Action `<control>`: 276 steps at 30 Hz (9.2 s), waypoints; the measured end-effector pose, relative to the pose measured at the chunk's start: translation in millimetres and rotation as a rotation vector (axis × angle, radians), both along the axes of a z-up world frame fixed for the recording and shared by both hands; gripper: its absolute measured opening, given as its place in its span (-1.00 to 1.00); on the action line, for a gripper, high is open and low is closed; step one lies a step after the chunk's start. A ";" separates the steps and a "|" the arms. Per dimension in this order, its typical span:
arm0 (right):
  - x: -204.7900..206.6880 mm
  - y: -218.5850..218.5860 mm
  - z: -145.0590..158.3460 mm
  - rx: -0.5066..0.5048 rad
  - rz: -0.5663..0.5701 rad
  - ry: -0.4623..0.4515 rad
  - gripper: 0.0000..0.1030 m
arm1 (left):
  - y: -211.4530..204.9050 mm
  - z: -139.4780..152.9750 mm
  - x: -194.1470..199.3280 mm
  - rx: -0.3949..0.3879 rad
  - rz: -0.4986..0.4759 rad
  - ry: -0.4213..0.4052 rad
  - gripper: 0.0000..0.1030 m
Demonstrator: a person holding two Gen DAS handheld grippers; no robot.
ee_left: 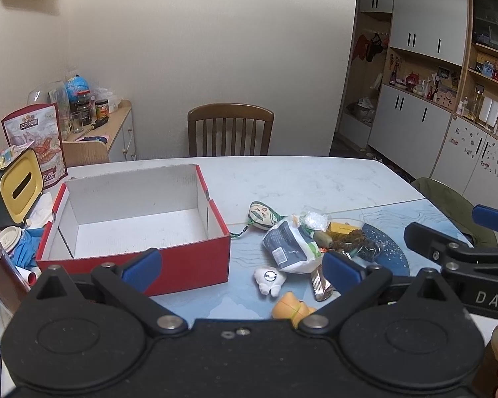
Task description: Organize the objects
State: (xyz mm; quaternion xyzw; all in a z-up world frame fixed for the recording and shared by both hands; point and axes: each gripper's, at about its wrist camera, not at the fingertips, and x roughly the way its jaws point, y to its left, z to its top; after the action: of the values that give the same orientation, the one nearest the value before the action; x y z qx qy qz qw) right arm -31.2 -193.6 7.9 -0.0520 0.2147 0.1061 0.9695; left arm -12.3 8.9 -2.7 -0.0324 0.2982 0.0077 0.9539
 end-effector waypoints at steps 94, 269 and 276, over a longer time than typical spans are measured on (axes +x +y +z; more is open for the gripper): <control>238.4 -76.2 -80.8 0.048 0.368 0.296 -0.86 | -62.3 -57.1 182.1 -0.058 0.175 0.295 -0.71; 217.4 -51.1 -164.9 -0.028 0.410 0.521 0.65 | -60.5 -141.0 118.1 -0.063 0.147 0.484 0.98; 230.3 -45.9 -181.7 0.032 0.358 0.612 0.65 | -63.2 -147.3 121.1 -0.056 0.153 0.497 0.91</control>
State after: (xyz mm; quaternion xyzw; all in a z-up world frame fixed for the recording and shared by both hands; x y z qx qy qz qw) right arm 199.1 -239.4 -173.8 -0.0393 0.4811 0.2886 0.8269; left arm 108.8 -54.3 -150.0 -0.0784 0.5202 0.0795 0.8467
